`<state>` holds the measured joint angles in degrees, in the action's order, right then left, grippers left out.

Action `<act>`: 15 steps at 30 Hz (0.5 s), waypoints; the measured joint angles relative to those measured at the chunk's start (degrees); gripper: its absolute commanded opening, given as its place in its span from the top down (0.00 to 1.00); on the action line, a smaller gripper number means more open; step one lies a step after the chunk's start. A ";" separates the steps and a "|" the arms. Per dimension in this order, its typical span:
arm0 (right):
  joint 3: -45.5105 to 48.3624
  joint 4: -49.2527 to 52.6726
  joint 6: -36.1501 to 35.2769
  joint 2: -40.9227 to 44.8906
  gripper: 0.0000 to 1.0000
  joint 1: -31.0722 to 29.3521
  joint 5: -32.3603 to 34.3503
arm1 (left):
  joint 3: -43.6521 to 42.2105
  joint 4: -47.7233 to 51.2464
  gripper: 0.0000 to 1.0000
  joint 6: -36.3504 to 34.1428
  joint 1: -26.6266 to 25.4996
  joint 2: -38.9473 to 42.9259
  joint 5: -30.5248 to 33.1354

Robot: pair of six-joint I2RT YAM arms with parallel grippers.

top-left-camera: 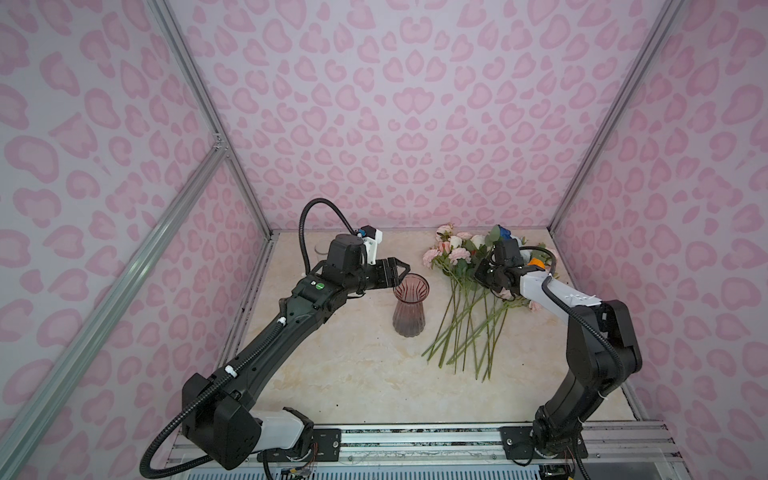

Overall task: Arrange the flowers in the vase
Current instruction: 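Grasp the blue rose stem with the right gripper and lift it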

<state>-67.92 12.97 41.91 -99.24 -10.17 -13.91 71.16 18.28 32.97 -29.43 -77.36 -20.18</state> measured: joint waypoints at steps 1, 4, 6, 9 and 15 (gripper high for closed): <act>0.04 -0.02 0.04 0.92 1.00 0.00 0.00 | -0.04 -0.11 0.29 0.00 0.00 0.00 -0.09; -0.02 0.22 -0.02 4.87 1.00 -0.07 0.52 | -0.57 -0.57 0.29 0.00 0.00 0.42 -0.57; -0.66 0.13 -0.20 7.82 1.00 -0.20 1.62 | -1.05 -1.14 0.29 0.00 0.00 0.92 -0.90; -2.62 -0.94 -1.07 11.02 1.00 -0.98 3.13 | -1.25 -2.23 0.28 0.00 0.00 1.22 -1.44; -13.22 -0.76 -4.33 12.39 1.00 -5.01 5.88 | -2.25 -3.87 0.28 0.00 0.00 2.08 -2.10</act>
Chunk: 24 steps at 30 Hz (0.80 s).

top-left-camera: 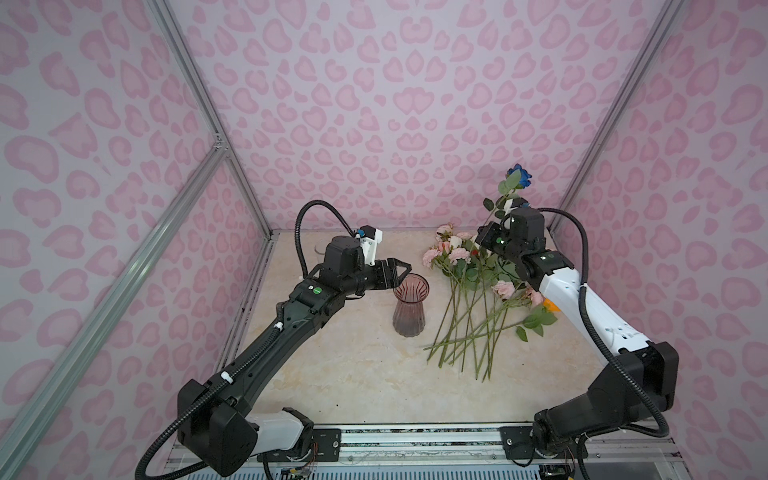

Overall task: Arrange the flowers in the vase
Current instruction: 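Grasp the blue rose stem with the right gripper and lift it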

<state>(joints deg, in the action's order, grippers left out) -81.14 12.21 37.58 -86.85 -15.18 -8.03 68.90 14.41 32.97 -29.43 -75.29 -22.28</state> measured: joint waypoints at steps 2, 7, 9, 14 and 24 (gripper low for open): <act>-4.28 0.79 -1.14 -0.44 1.00 -1.18 0.66 | -0.07 -0.07 0.28 -0.02 0.02 0.31 -0.02; -12.61 3.19 -2.99 -2.08 1.00 -4.31 3.72 | -0.42 -1.25 0.28 -0.59 0.00 1.66 0.09; -13.97 4.37 -3.80 -1.38 1.00 -6.19 4.17 | -0.79 -1.51 0.28 -1.33 0.00 2.27 0.28; -14.93 4.20 -4.85 2.69 1.00 -11.47 6.91 | -2.38 -2.93 0.27 -2.86 0.00 3.80 0.96; -23.67 0.85 -6.25 1.75 1.00 -17.55 9.90 | -5.66 -7.02 0.23 -8.94 0.17 9.97 2.08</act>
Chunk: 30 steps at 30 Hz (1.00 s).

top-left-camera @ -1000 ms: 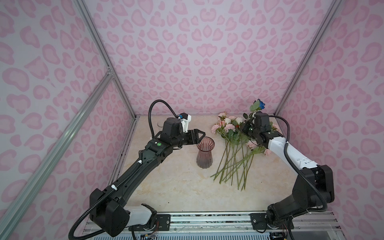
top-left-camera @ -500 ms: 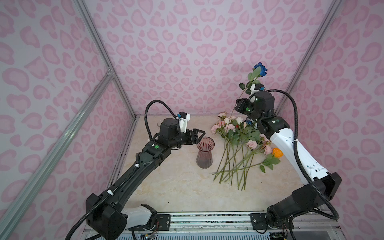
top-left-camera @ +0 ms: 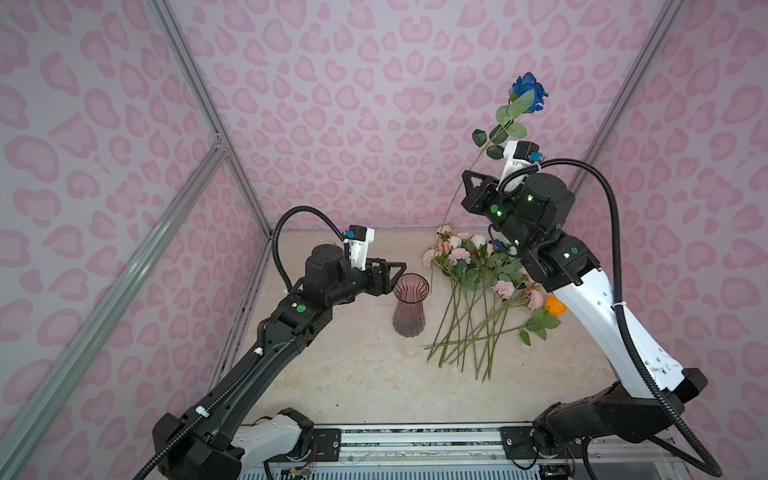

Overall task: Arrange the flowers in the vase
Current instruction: 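Grasp the blue rose stem with the right gripper and lift it, then lower the blue rose stem into the pink vase with the right gripper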

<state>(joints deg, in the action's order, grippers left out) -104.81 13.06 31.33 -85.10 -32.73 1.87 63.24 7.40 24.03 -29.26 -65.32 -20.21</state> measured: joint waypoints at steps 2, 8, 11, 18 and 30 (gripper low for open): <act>-1.44 0.04 0.20 -1.77 1.00 -0.72 -0.15 | -0.83 -0.81 0.22 -0.76 0.22 1.31 0.94; -1.07 -1.05 0.61 -5.79 1.00 -3.80 -0.61 | -1.81 -2.36 0.21 -1.53 2.71 2.51 3.67; 2.86 -2.51 0.24 -6.16 1.00 -5.70 -0.37 | -1.95 -3.02 0.21 -1.03 3.89 2.25 3.54; 14.25 -5.62 -2.51 -5.14 0.96 -10.25 1.81 | -1.95 -3.26 0.21 1.46 5.09 1.25 1.75; 26.84 -7.65 -0.90 -3.50 0.87 -11.61 3.72 | -1.97 -4.57 0.22 2.93 5.14 -0.52 0.68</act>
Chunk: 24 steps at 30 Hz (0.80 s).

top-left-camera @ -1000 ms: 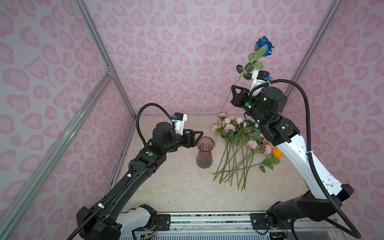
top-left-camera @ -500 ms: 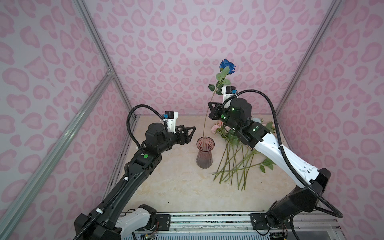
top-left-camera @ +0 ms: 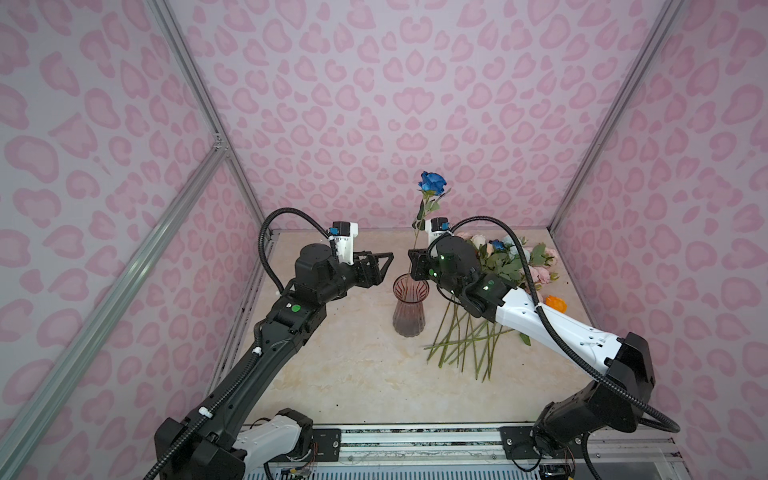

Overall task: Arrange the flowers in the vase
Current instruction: 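Lower the blue rose stem into the pink vase with the right gripper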

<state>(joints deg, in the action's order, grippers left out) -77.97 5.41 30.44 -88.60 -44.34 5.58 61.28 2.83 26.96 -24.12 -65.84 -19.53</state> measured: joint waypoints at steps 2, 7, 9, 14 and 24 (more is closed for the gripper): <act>0.09 -0.02 0.04 0.04 0.87 0.07 -0.02 | 0.00 -0.09 0.22 0.04 0.02 -0.22 -0.13; 1.09 0.00 0.42 1.49 0.86 0.04 -0.17 | 0.00 -0.39 0.22 0.35 0.02 -0.90 -0.17; 1.97 -0.79 0.42 2.71 0.86 0.02 -0.15 | 0.00 -0.37 0.22 0.42 0.02 -1.14 -0.20; 4.83 -1.62 0.59 5.44 0.84 -0.02 -0.09 | -0.07 -0.39 0.22 0.42 0.02 -1.51 -0.24; 5.90 -1.05 -0.04 10.69 0.82 1.51 0.66 | -0.07 -0.44 0.24 0.39 0.02 -1.18 -0.72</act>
<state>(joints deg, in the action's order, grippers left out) -72.07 4.36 30.39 -77.91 -42.83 6.24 61.21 2.39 27.35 -24.10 -67.02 -20.25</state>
